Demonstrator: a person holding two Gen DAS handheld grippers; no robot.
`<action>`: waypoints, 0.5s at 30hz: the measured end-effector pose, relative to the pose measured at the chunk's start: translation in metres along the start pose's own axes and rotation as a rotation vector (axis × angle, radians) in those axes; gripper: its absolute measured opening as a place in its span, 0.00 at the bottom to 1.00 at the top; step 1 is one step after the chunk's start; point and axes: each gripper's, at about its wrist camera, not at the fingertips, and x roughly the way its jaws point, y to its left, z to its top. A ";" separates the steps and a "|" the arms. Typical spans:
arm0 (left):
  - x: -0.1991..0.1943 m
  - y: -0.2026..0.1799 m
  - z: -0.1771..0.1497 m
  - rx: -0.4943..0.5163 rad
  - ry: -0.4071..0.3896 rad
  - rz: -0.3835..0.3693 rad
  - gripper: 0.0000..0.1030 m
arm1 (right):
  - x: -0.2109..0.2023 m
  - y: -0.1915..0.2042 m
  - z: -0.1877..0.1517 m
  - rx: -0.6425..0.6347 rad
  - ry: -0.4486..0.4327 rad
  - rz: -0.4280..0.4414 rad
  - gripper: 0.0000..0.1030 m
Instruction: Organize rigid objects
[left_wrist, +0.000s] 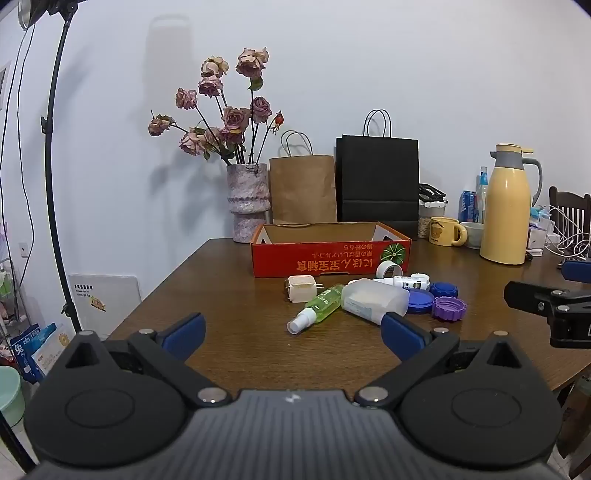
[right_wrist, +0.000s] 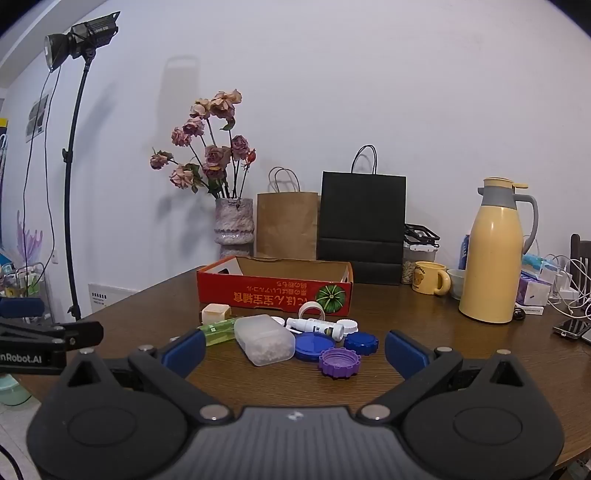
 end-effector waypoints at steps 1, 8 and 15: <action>0.000 0.000 0.000 0.000 0.000 0.001 1.00 | 0.000 0.000 0.000 0.000 -0.002 0.000 1.00; 0.004 -0.003 -0.004 -0.003 -0.004 0.000 1.00 | 0.000 0.000 0.000 0.001 0.003 0.002 1.00; 0.004 -0.001 -0.003 -0.001 -0.009 -0.003 1.00 | -0.001 0.001 0.000 0.001 0.002 0.002 1.00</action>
